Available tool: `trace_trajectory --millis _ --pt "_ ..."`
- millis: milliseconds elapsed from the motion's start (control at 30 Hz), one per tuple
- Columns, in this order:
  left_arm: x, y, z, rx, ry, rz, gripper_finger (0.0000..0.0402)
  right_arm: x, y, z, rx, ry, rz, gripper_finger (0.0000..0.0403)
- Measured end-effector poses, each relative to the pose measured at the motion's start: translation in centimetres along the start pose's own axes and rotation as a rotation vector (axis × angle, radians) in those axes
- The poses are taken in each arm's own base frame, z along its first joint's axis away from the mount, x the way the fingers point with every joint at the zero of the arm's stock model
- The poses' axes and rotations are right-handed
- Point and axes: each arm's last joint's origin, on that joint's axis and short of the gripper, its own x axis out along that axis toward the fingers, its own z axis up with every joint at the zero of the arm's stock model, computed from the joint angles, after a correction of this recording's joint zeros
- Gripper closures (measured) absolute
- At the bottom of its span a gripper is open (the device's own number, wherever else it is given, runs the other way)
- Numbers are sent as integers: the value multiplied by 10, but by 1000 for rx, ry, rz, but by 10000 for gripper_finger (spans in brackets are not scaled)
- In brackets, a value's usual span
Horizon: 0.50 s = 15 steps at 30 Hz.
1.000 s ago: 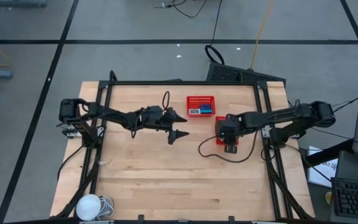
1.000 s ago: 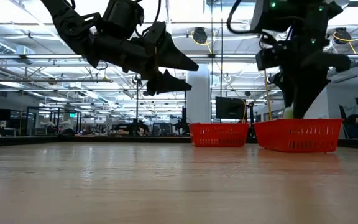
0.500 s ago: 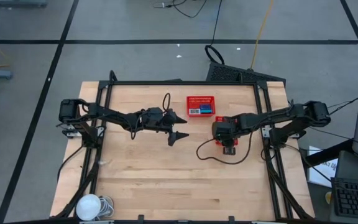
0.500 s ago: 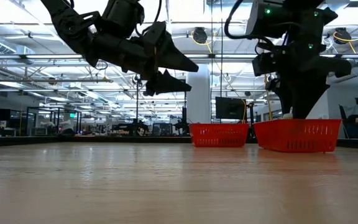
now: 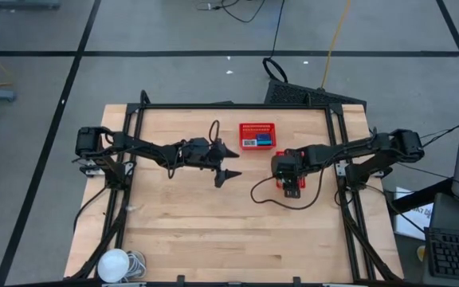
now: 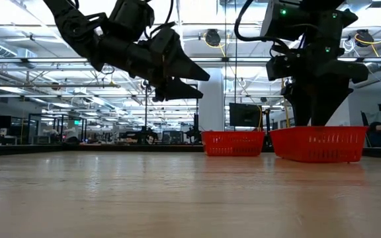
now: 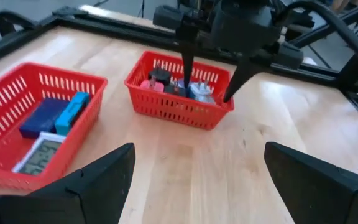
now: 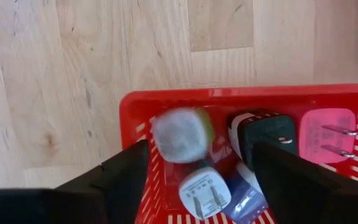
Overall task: Pick & Place Office items
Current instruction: Return to Home Position
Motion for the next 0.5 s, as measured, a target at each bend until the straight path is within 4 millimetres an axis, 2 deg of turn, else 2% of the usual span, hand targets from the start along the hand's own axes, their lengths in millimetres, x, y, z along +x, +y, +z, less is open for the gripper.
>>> trace_trajectory --millis 100,200,300,367,500 --pt "-1 0 1 -39 0 -12 41 -2 0 -1 2 -3 0 119" --pt "-9 -1 13 -78 -31 -50 41 -10 0 -3 12 -33 3 117" --pt "-33 -3 32 -61 -24 -182 41 -27 -1 -9 27 -86 8 120" --pt "-55 -6 47 -38 -22 -234 41 -44 -2 -16 51 -138 12 123" --pt "-100 -22 69 87 -85 -169 41 -81 -5 -35 76 -294 27 126"
